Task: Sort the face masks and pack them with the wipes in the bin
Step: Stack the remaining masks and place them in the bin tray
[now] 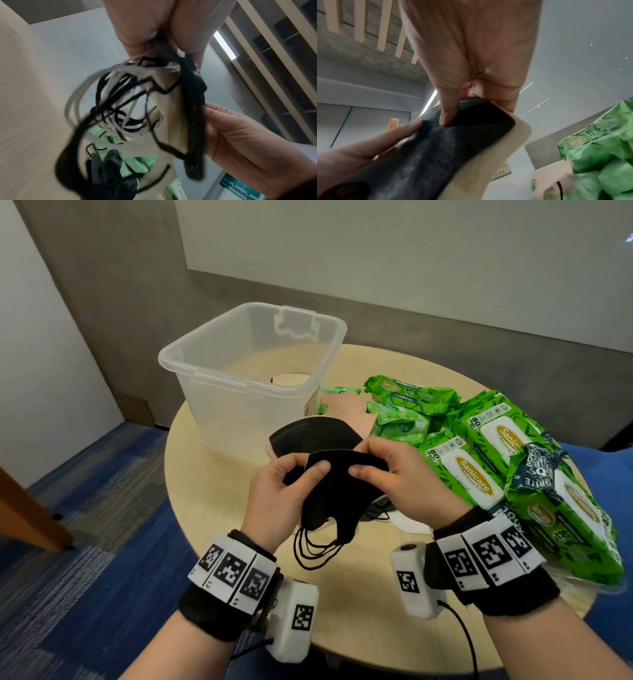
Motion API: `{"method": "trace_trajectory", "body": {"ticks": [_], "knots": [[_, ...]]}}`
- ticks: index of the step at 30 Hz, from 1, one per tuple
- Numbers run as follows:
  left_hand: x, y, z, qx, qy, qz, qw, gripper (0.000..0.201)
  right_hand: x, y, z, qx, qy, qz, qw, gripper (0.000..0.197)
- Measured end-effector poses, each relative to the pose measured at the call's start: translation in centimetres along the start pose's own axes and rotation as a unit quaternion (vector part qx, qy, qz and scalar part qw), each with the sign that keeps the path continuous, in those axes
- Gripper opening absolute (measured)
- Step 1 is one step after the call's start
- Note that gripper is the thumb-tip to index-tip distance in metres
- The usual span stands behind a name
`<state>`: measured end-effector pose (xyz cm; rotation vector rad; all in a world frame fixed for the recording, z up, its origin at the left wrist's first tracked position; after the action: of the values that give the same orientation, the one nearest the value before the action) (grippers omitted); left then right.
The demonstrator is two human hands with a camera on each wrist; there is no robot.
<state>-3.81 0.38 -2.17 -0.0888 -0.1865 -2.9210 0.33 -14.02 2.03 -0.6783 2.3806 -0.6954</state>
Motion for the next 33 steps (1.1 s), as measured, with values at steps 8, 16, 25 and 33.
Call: {"method": "trace_trajectory", "body": {"ticks": [8,16,25,33], "knots": [[0.4,2.0,0.2,-0.003,-0.027,-0.113,0.993,0.043,0.0,-2.8,-1.8,-0.192,-0.002,-0.004,0.981,0.006],[1.9,3.8,0.5,0.02,-0.026,-0.188,0.982,0.038,-0.7,-1.5,0.7,-0.069,-0.003,0.038,0.997,0.015],[1.4,2.7,0.3,-0.029,0.028,-0.127,0.991,0.057,0.7,-2.1,1.8,-0.17,0.006,0.144,0.975,0.023],[1.6,4.4,0.4,-0.019,0.003,-0.179,0.984,0.035,1.0,-2.5,1.3,-0.125,-0.018,0.171,0.977,0.026]]}}
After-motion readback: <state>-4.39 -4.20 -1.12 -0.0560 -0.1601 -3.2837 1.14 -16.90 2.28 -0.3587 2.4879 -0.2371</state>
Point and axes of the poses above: each hand's wrist, its own x-axis away from the middle knuckle, its own y-axis out of the palm, z = x × y, the point moved 7 cm from there along -x, towards the middle knuckle, and after that the axes turned 15 degrees about -y, right-handed, at the moved point
